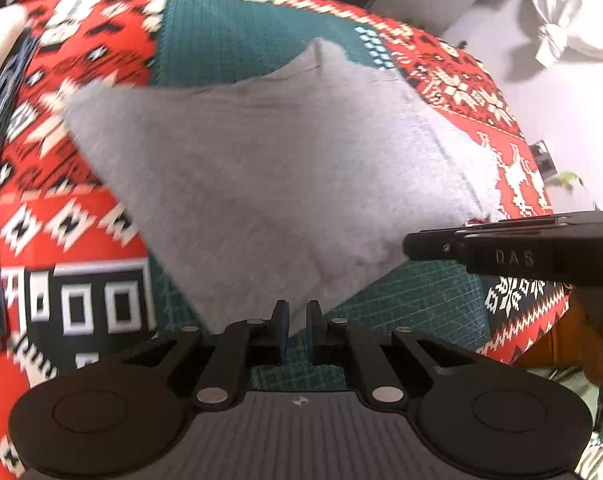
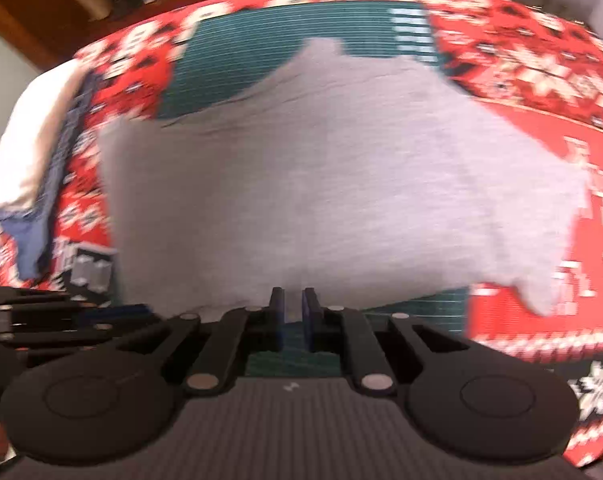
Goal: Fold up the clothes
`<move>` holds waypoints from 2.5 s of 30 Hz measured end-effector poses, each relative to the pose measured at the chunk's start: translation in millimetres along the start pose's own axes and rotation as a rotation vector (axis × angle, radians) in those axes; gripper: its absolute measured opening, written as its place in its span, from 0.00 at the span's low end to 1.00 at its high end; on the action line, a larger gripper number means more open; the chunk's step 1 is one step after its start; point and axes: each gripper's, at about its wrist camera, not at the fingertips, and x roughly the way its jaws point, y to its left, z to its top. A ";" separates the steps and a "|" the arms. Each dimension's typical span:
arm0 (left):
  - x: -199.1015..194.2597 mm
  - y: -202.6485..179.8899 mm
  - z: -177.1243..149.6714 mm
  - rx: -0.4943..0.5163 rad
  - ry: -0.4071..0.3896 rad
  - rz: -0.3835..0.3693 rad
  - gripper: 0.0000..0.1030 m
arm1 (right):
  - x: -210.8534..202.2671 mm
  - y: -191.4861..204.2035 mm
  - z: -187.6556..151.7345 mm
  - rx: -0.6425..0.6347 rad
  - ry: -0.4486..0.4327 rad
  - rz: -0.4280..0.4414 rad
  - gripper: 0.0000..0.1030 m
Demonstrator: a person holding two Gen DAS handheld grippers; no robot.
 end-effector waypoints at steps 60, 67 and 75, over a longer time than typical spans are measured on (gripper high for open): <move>83.0 -101.2 156.5 0.198 -0.121 0.037 0.07 | 25.1 -138.3 112.7 -0.069 -0.271 -0.098 0.10; 90.0 -101.5 155.8 0.195 -0.097 0.027 0.07 | 35.4 -128.9 118.9 -0.173 -0.238 -0.083 0.10; 90.3 -94.2 153.4 0.184 -0.086 0.030 0.08 | 47.7 -122.9 119.7 -0.199 -0.216 -0.090 0.10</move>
